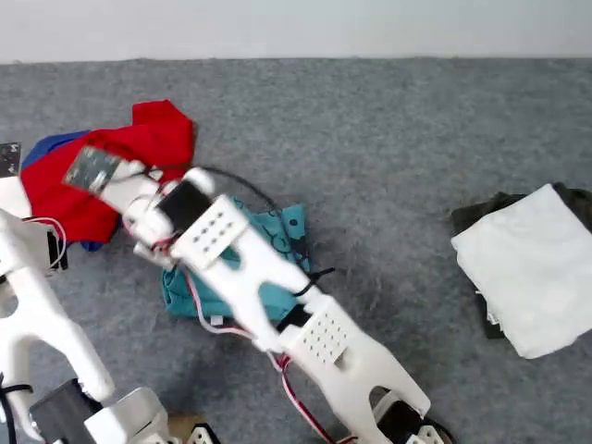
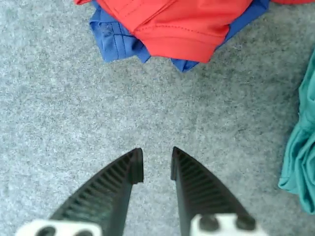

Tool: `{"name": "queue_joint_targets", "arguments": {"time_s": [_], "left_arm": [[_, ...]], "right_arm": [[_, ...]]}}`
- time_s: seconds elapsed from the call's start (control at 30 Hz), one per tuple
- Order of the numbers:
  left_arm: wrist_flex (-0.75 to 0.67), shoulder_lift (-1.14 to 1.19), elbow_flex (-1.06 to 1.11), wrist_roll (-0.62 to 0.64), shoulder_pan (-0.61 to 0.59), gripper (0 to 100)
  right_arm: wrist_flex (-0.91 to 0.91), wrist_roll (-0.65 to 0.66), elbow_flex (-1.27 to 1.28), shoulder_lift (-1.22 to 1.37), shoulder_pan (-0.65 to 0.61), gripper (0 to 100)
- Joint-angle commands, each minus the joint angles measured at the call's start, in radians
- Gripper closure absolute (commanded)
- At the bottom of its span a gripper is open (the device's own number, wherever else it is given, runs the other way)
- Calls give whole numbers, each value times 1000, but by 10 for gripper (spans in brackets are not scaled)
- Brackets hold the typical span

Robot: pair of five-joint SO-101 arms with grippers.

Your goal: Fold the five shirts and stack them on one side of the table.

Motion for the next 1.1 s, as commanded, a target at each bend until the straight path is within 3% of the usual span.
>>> {"name": "queue_joint_targets", "arguments": {"time_s": [0.0, 0.17, 0.43, 0.8, 1.07], "left_arm": [[6, -26, -33, -3, -5, 895], [6, -26, -33, -5, -5, 895], [6, -26, -31, -8, 0, 895], [6, -21, -31, -8, 0, 895], [6, -18, -30, -8, 0, 895]], "right_arm": [[44, -12, -32, -16, 102, 778], [44, -11, 130, -21, 209, 778], [38, -12, 331, -10, 249, 778], [-76, -17, 325, 87, 168, 778], [-127, -17, 133, 99, 124, 779]]}}
